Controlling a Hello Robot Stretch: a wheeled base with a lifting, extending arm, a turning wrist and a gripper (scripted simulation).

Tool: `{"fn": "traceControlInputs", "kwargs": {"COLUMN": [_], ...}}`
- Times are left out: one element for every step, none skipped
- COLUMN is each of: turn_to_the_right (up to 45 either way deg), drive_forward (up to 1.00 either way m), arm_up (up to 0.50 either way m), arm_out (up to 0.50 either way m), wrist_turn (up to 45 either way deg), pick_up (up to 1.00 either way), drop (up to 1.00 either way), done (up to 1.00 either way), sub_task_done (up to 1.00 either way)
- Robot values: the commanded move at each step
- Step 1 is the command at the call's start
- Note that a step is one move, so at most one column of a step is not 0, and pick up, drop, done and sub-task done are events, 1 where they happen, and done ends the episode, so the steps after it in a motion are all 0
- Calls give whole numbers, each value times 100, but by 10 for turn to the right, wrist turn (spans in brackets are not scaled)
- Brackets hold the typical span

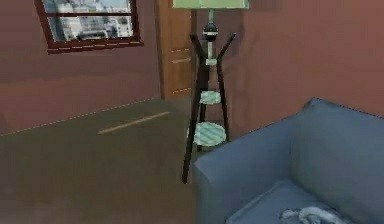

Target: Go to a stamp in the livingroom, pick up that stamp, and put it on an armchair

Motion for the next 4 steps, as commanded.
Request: {"fn": "traceControlInputs", "kwargs": {"turn_to_the_right": [-450, -240, 450, 450], "drive_forward": [0, 0, 0, 0], "arm_up": [0, 0, 0, 0], "arm_out": [0, 0, 0, 0], "wrist_turn": [0, 0, 0, 0], "pick_up": [0, 0, 0, 0], "drop": [0, 0, 0, 0], "done": [0, 0, 0, 0], "sub_task_done": [0, 0, 0, 0]}}
